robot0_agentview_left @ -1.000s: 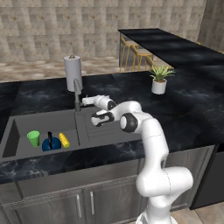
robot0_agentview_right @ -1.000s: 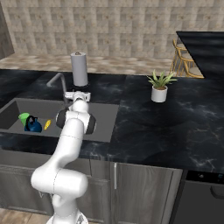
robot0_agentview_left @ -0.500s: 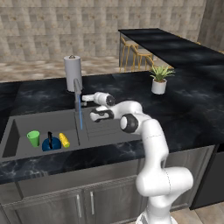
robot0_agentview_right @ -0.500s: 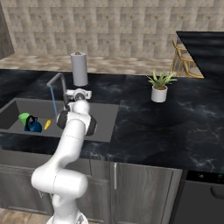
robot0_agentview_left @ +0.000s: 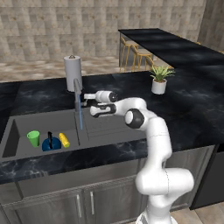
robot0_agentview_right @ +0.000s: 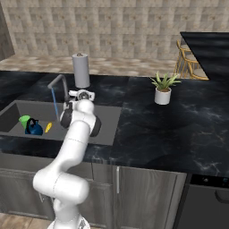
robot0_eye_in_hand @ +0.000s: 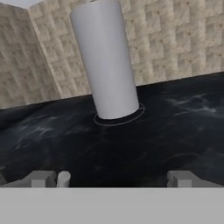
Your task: Pick the kettle and cup and place them in the sink. Then turn on the water.
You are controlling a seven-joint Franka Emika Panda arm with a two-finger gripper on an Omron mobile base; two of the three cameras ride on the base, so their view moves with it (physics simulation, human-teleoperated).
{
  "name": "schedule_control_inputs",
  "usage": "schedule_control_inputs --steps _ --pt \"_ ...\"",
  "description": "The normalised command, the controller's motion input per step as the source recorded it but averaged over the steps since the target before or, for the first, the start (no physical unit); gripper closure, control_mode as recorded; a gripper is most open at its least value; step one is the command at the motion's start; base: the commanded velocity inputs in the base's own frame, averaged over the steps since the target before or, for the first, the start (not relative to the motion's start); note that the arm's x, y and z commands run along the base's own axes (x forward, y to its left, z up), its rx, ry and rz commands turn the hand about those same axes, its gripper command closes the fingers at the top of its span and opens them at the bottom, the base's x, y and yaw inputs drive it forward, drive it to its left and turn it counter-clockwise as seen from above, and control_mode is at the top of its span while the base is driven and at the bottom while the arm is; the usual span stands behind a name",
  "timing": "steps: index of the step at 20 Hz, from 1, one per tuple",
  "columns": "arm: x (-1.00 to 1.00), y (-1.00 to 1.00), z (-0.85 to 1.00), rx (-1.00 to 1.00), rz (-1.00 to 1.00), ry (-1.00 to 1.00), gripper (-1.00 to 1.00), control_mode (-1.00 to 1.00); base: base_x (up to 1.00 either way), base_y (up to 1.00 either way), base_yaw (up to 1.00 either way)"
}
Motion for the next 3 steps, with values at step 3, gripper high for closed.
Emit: schedule_control_inputs --steps 3 --pt "0.05 -0.32 0.0 0.0 0.0 0.06 -1.0 -1.0 0.0 0.0 0.0"
